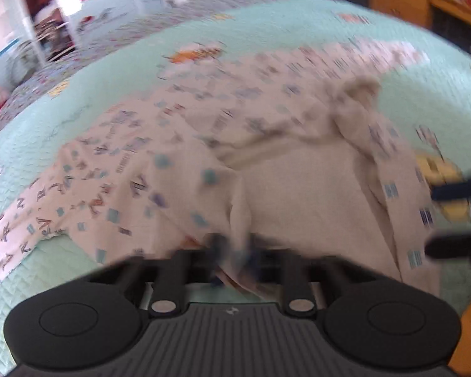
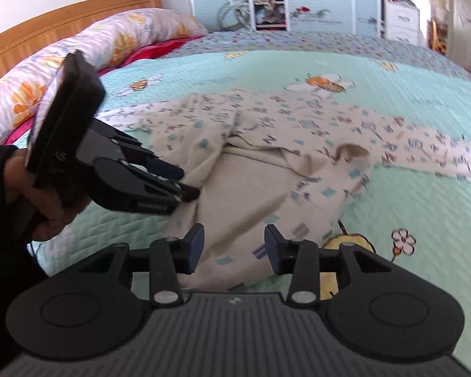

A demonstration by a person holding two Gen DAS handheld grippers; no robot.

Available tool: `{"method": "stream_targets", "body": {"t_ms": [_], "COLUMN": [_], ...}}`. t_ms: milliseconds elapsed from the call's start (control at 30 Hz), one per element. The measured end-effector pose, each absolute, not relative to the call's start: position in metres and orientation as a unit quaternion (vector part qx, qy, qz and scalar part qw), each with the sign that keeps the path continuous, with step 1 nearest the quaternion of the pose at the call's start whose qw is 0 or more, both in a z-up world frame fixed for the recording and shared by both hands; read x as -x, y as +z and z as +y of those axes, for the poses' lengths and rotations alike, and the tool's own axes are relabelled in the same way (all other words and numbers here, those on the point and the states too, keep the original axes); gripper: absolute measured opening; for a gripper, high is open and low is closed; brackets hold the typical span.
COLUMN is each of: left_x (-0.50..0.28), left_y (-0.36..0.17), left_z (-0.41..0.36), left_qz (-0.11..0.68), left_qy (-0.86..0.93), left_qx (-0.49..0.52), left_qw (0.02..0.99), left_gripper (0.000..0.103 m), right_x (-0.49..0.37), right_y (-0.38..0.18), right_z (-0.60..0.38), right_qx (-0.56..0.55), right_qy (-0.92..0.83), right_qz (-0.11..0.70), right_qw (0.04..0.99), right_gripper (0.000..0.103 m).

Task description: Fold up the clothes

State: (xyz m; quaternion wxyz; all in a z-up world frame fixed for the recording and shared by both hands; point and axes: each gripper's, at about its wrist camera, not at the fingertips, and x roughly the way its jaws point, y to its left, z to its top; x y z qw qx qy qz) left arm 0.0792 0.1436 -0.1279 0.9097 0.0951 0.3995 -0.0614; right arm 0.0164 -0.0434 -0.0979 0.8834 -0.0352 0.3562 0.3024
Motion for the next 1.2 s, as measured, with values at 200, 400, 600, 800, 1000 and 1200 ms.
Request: {"method": "stream_targets", "body": {"t_ms": [200,400,600,800,1000,1200], "left_x": [-0.056,-0.014,-0.001,-0.014,-0.033,-0.054], "left_y": [-0.085,-0.084,-0.087,-0.087,-0.108,-0.119], "left_z": [0.228,0.252,0.233,0.219,0.211,0.215], "left_qz": [0.335,0.365,0.365,0.349,0.39,0.41], "left_qy": [0.056,0.089,0.091,0.097,0.063,0.069], "left_qx": [0.087,0.115,0.085,0.014,-0.023,-0.024], "left_qw": [0.936,0.92,0.923,0.932,0.919,0.909], "left_gripper": [0.004,0.007,0.017,0.039,0.039,0.01], "right_x": [-0.022,-0.03,-0.057,-0.108,-0.144,-0.133], "right_y": [-0.094,-0.089,-0.085,-0.087,-0.116,-0.111], "right_z": [-0.05,-0.055,-0.067,-0.094,-0.103,-0.108], "right_qx": [0.02,0.01,0.007,-0.072,-0.131,-0.138], "right_qy": [0.292,0.271,0.192,0.158,0.146,0.166], "right_qz": [0.342,0.319,0.312,0.344,0.409,0.391], "right_qw": [0.893,0.908,0.93,0.923,0.891,0.895], "right_gripper": [0.044,0.046,0.053,0.053,0.05,0.0]}}
